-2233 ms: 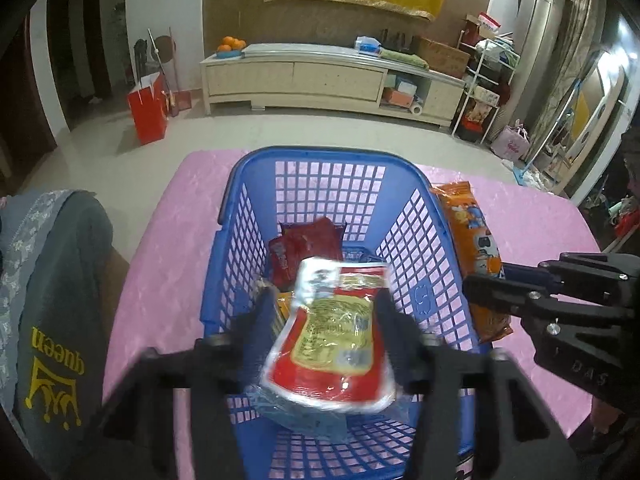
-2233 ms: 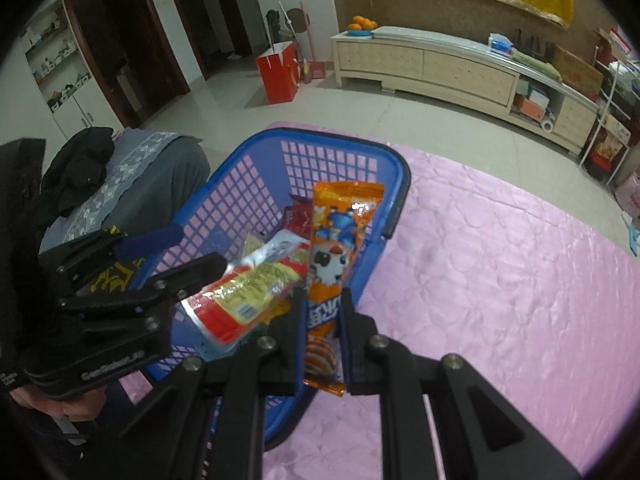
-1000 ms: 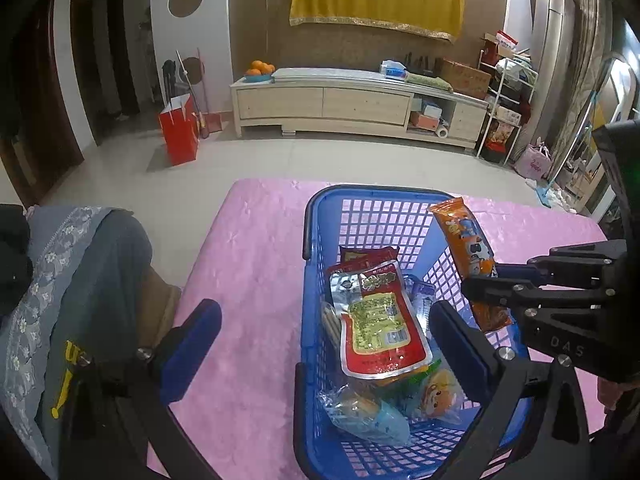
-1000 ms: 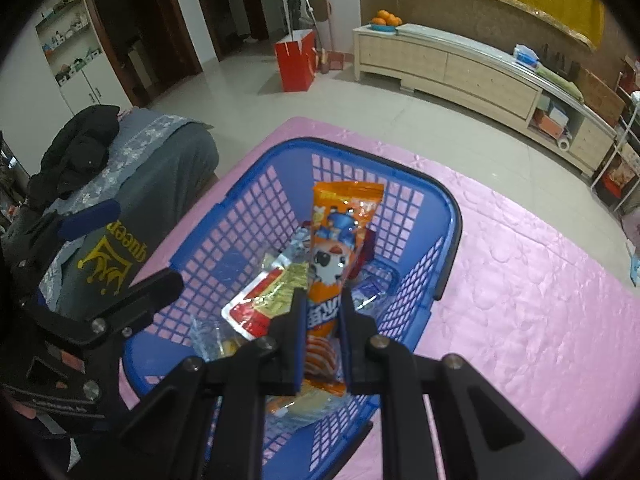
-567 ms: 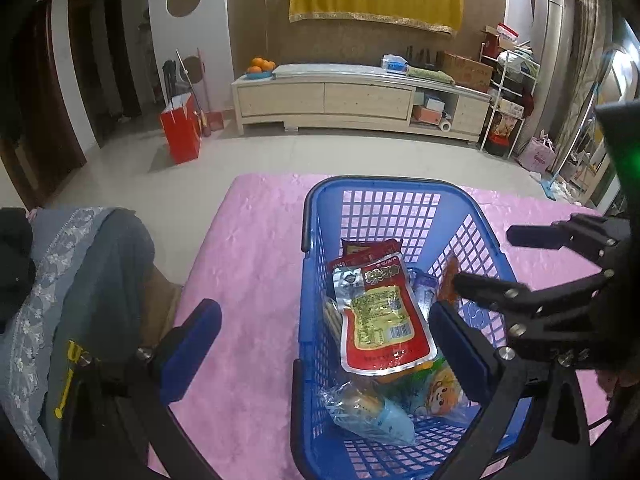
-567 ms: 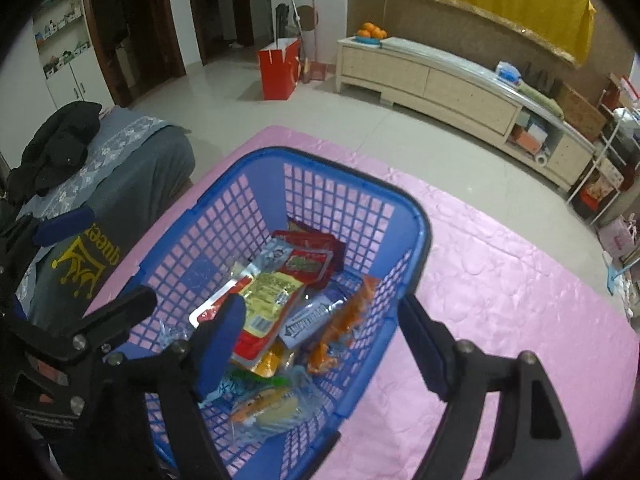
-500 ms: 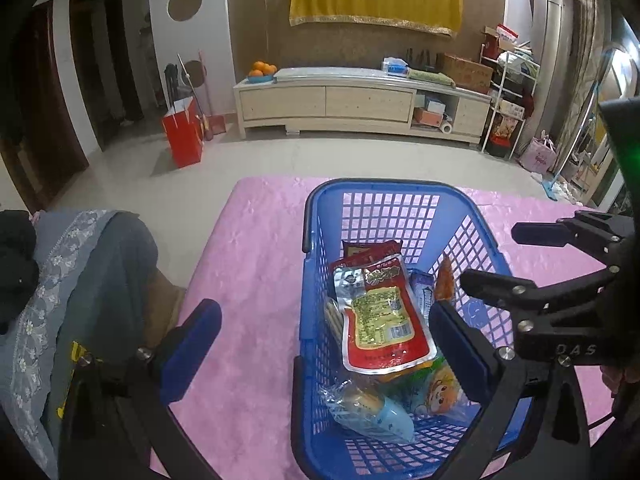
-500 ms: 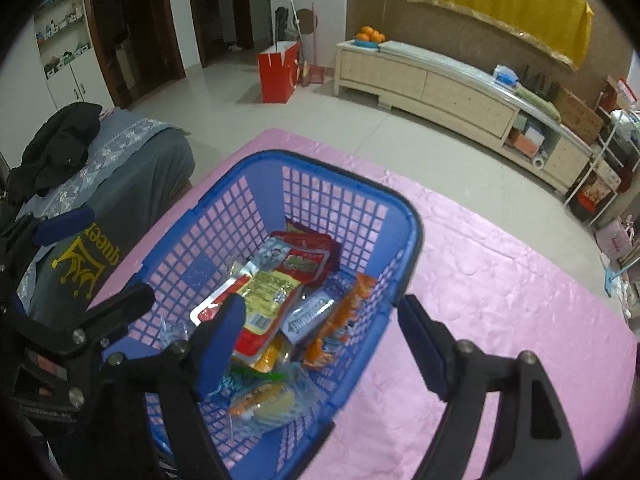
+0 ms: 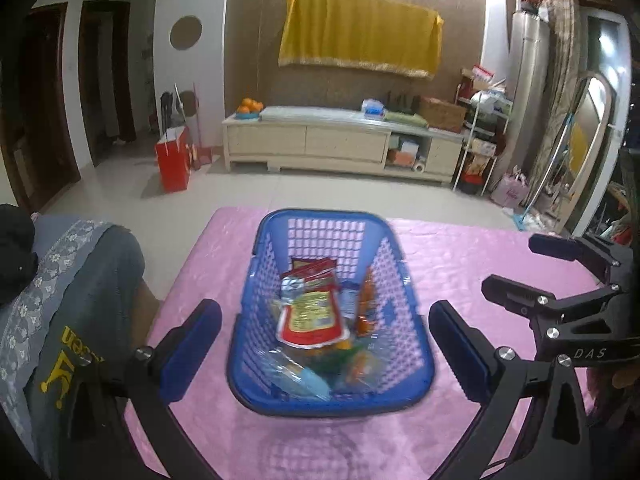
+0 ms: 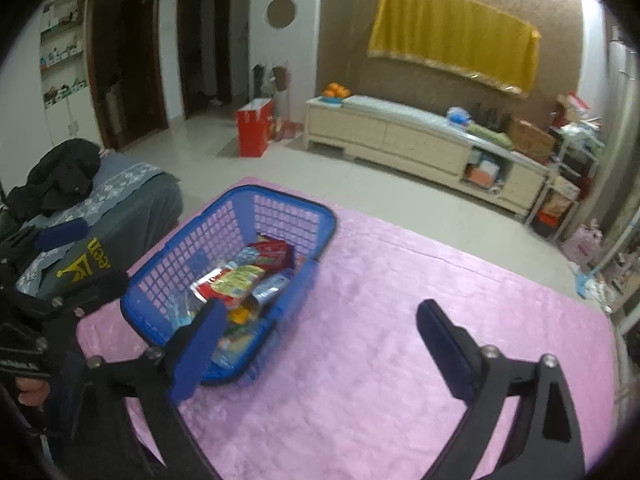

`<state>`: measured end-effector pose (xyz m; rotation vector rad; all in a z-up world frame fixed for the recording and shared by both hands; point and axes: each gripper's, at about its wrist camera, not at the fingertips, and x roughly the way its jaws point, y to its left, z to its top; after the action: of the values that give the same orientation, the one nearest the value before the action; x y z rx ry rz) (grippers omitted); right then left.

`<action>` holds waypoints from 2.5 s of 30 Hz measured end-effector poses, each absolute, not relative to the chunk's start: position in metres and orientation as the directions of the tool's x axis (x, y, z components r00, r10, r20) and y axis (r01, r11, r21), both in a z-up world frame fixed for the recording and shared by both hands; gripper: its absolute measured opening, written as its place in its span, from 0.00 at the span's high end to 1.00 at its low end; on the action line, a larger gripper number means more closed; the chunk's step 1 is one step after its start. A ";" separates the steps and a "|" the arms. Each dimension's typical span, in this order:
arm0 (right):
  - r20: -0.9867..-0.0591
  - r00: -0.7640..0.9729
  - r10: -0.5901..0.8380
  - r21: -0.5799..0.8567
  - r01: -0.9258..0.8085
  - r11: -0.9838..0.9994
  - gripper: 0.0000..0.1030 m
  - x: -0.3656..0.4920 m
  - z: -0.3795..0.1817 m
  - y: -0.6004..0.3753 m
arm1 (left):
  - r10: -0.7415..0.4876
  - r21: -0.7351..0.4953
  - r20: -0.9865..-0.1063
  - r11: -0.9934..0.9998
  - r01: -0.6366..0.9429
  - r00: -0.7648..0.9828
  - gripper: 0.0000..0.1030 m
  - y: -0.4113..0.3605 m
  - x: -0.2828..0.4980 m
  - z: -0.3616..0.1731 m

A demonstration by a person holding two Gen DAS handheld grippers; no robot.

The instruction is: Organize snacks

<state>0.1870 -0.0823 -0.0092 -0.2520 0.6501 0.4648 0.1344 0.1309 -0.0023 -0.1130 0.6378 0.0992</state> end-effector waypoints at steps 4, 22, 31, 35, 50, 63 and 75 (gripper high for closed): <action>-0.589 0.750 0.302 -0.101 -0.438 0.893 0.00 0.158 -0.002 -0.105 | 0.027 -0.094 -0.545 0.991 -0.093 0.838 0.00 0.108 0.106 0.003; -0.524 0.810 0.261 0.023 -0.292 0.956 0.00 0.070 0.000 -0.179 | 0.012 -0.061 -0.441 0.997 -0.044 0.897 0.00 0.025 0.027 0.019; -0.500 0.824 0.266 0.052 -0.278 0.959 0.00 0.046 0.003 -0.194 | -0.022 -0.046 -0.447 0.999 0.001 0.894 0.00 0.001 0.013 0.016; -0.493 0.829 0.263 0.047 -0.277 0.960 0.00 0.042 0.006 -0.198 | -0.028 -0.048 -0.448 0.999 0.008 0.893 0.00 -0.003 0.011 0.015; -0.489 0.829 0.273 0.055 -0.283 0.957 0.00 0.038 0.007 -0.200 | -0.011 -0.039 -0.439 0.999 -0.007 0.899 0.00 -0.009 0.005 0.017; -0.487 0.831 0.271 0.055 -0.280 0.958 0.00 0.036 0.006 -0.199 | -0.011 -0.042 -0.440 0.999 -0.008 0.898 0.00 -0.009 0.003 0.018; -0.485 0.833 0.267 0.049 -0.279 0.959 0.00 0.031 0.006 -0.197 | -0.016 -0.051 -0.441 0.999 -0.007 0.897 0.00 -0.009 0.001 0.017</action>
<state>0.0315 -0.1972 0.0064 -0.0238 0.5106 0.2895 0.0010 -0.0094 0.0167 -0.0517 0.4571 -0.0047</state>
